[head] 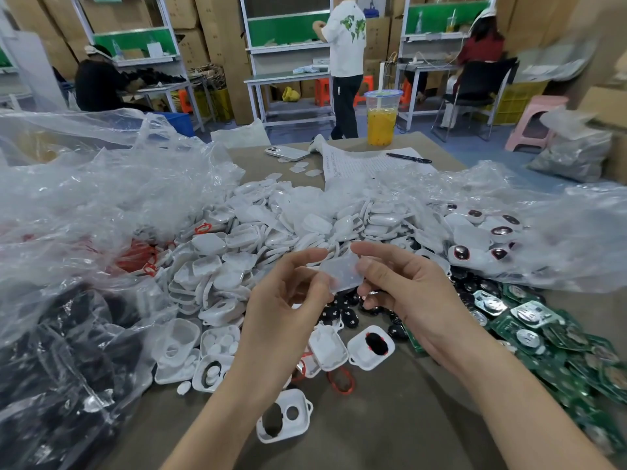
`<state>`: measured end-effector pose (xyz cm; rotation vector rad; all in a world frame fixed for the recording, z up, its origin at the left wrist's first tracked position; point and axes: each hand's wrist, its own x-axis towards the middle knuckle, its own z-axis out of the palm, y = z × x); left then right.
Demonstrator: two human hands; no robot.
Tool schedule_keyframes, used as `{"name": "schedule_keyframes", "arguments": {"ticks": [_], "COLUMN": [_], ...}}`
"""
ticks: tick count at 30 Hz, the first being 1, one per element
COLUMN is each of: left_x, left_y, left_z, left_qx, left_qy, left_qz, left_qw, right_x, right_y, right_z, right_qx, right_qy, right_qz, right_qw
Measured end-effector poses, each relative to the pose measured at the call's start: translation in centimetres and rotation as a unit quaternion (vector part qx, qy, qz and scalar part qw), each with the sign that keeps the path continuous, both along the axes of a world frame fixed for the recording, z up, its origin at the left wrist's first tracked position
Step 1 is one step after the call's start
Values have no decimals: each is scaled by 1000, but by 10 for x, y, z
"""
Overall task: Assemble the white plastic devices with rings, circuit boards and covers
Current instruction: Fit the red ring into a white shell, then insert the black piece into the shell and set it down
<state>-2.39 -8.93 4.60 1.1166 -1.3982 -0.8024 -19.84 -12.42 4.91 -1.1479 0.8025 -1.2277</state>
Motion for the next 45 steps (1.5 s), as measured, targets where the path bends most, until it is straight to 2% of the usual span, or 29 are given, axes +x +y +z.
{"name": "schedule_keyframes", "arguments": {"ticks": [13, 19, 26, 28, 30, 36, 39, 41, 45], "left_x": [-1, 0, 3, 5, 5, -2, -6, -8, -11], "left_y": [2, 2, 1, 2, 4, 6, 5, 4, 3], "left_z": [-5, -8, -9, -10, -10, -14, -20, -23, -25], "left_qx": [-25, 13, 37, 36, 38, 55, 78, 80, 66], "left_qy": [-85, -88, -91, -96, -112, -204, -198, -197, -211], "left_qz": [8, -14, -43, -48, -52, -67, -73, -67, -52], "left_qw": [996, 996, 994, 994, 992, 975, 974, 975, 974], "right_x": [-4, -4, -9, -16, -25, -46, -45, -44, -47], "right_y": [-1, -1, 7, 11, 17, 36, 40, 39, 34], "right_z": [0, -3, -5, -5, -5, -9, -15, -18, -21], "right_qx": [12, 12, -13, -67, -135, -233, -259, -252, -236], "right_qy": [15, 19, 80, 172, 291, 481, 550, 567, 565], "right_qz": [-23, -20, -18, -85, -134, -42, -11, 12, 20], "right_qw": [1000, 1000, 997, 979, 938, 844, 794, 784, 791]}}
